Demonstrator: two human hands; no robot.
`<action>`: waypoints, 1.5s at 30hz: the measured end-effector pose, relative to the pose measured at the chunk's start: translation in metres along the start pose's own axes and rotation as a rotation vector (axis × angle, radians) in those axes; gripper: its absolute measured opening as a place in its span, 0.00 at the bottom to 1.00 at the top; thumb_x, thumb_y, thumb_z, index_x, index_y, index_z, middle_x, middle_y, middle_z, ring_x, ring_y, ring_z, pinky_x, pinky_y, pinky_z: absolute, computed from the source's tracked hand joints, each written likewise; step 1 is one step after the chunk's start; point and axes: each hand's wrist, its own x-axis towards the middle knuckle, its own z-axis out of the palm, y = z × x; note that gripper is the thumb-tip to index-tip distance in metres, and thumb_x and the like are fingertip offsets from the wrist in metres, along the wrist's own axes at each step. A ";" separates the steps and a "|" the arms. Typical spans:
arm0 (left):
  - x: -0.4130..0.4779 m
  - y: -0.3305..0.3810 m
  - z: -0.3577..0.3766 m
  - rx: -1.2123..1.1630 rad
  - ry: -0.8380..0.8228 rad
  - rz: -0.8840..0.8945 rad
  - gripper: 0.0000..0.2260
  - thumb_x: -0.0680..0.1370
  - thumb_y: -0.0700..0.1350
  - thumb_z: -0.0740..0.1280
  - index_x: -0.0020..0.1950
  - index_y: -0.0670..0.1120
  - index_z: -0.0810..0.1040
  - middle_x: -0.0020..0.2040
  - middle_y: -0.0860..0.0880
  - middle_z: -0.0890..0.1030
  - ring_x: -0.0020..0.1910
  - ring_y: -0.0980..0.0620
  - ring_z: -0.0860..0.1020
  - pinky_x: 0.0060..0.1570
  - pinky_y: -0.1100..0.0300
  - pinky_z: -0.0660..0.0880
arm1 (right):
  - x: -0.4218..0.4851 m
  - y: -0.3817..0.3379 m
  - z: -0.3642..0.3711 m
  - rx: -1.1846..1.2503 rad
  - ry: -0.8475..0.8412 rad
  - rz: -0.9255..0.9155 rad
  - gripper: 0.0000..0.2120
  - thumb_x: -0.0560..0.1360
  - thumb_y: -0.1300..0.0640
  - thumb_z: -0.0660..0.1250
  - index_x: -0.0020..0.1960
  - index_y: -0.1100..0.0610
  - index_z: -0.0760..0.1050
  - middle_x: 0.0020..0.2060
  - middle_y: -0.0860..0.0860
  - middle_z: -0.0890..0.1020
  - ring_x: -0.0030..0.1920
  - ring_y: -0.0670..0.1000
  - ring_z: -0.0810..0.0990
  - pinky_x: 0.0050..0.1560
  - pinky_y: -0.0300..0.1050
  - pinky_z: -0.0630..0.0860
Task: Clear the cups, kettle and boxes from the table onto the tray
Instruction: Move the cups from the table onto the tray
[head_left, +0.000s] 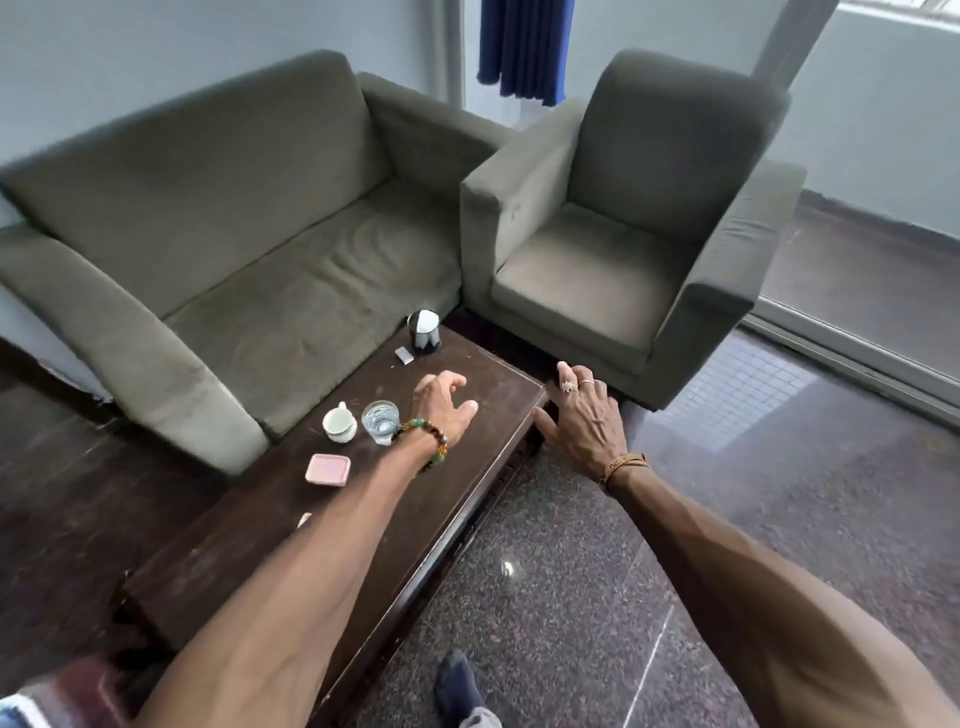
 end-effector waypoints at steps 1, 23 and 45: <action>0.009 0.005 0.000 0.003 0.002 0.006 0.17 0.72 0.48 0.72 0.60 0.47 0.78 0.57 0.45 0.78 0.53 0.47 0.79 0.58 0.55 0.75 | 0.009 0.003 -0.003 0.003 0.006 0.014 0.38 0.77 0.40 0.64 0.79 0.58 0.57 0.71 0.55 0.66 0.67 0.59 0.70 0.62 0.57 0.72; 0.116 0.001 -0.006 -0.061 0.159 -0.314 0.14 0.71 0.47 0.72 0.56 0.48 0.81 0.54 0.49 0.82 0.53 0.50 0.79 0.53 0.62 0.72 | 0.207 -0.010 0.021 -0.016 -0.176 -0.347 0.39 0.77 0.40 0.63 0.79 0.58 0.55 0.72 0.56 0.65 0.66 0.61 0.70 0.61 0.57 0.73; 0.072 -0.179 -0.076 -0.178 0.359 -0.713 0.14 0.74 0.44 0.69 0.59 0.46 0.79 0.58 0.47 0.82 0.58 0.49 0.78 0.57 0.61 0.71 | 0.213 -0.202 0.139 -0.045 -0.484 -0.740 0.36 0.77 0.41 0.64 0.78 0.56 0.58 0.67 0.55 0.70 0.66 0.60 0.72 0.63 0.56 0.70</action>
